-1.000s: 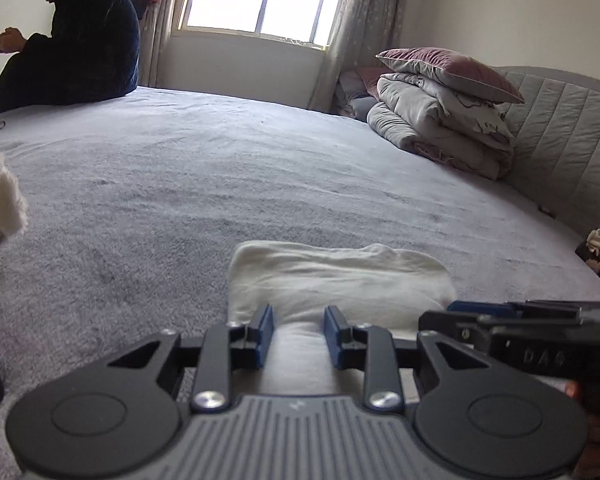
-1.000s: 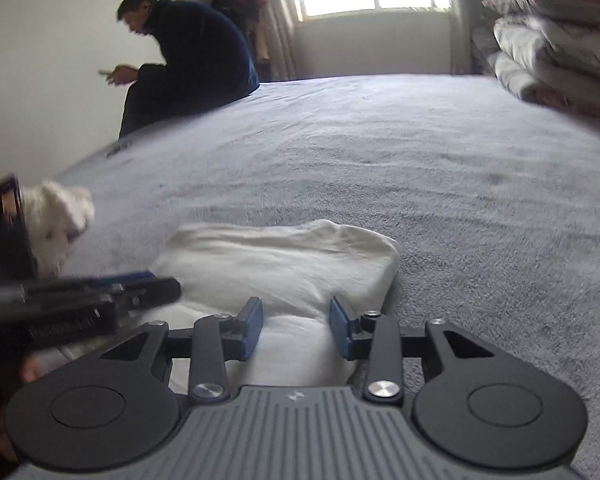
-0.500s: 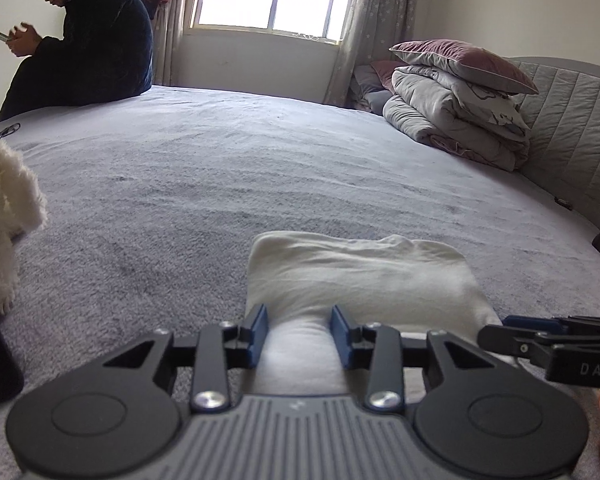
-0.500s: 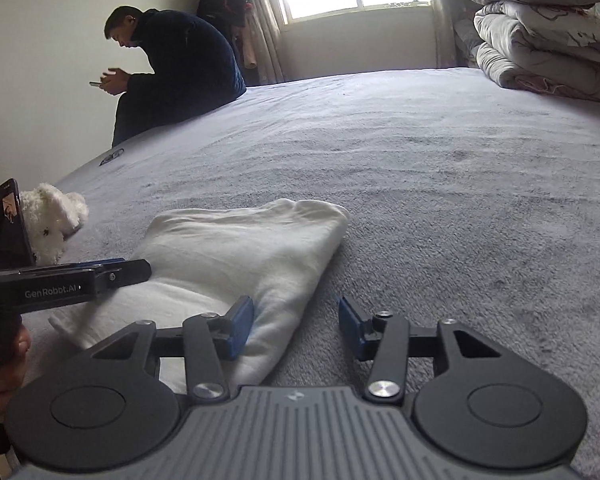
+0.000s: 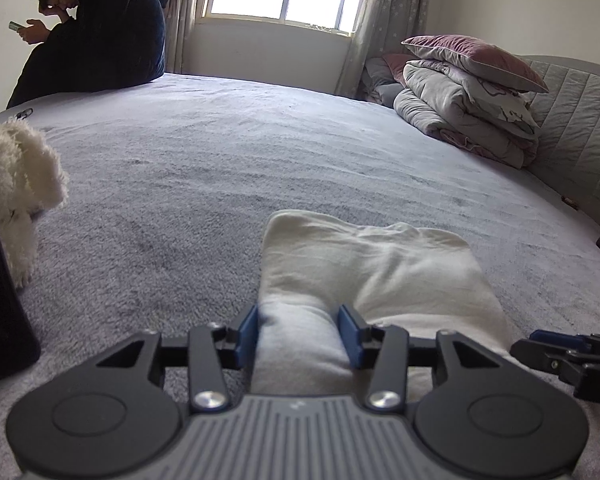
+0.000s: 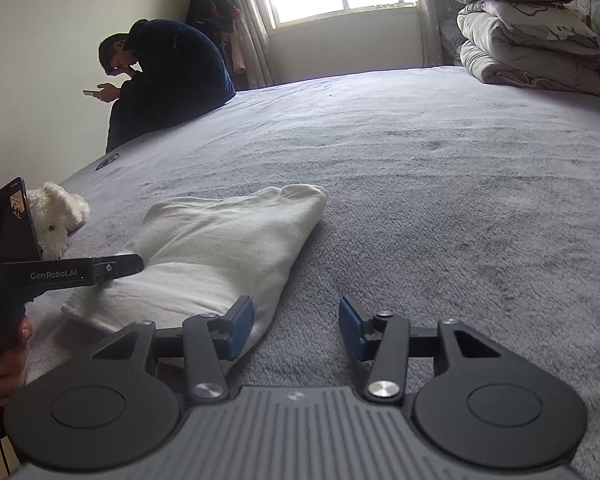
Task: Fold clothes
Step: 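Grasp the folded white bundle with both grippers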
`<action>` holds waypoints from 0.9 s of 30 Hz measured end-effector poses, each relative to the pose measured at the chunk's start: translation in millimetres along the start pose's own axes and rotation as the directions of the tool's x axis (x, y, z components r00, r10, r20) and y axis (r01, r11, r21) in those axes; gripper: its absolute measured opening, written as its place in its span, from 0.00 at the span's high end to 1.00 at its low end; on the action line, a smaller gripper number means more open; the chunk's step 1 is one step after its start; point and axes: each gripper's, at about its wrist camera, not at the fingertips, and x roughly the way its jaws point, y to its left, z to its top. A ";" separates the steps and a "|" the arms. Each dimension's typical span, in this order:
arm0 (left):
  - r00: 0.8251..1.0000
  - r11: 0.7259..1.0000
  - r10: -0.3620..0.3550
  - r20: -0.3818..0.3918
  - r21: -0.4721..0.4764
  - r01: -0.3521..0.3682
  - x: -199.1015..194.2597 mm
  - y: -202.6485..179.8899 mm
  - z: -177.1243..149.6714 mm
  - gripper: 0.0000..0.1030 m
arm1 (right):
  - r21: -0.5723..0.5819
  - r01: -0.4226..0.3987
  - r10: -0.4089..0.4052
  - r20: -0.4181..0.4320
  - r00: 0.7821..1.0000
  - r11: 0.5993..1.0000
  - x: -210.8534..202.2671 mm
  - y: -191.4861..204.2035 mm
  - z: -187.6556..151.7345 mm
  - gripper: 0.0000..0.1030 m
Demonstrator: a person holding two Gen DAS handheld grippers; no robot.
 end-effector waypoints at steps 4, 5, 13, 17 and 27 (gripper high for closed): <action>1.000 1.000 0.009 -0.014 -0.011 -0.009 -1.6 2.6 0.0 0.48 | -0.006 0.007 -0.007 0.001 1.000 1.000 -4.4 -0.8 -3.3 0.51; 1.000 1.000 0.008 -0.020 -0.016 -0.008 -2.0 4.0 0.5 0.46 | -0.010 0.009 -0.009 0.001 1.000 1.000 -5.6 -1.0 -4.0 0.51; 0.996 0.996 0.024 -0.080 -0.083 -0.030 -14.5 13.8 12.9 0.44 | -0.062 0.017 -0.017 0.009 1.000 0.998 -15.3 1.0 -14.6 0.48; 0.993 0.989 0.011 -0.119 -0.148 -0.028 -16.8 23.6 20.2 0.45 | -0.082 0.012 -0.013 -0.007 1.000 0.997 -18.6 2.0 -14.1 0.47; 0.968 0.858 -0.196 -0.159 -0.506 0.090 17.3 77.0 27.1 0.52 | 0.238 -0.200 0.233 -0.121 0.965 0.951 -3.0 -42.8 23.1 0.45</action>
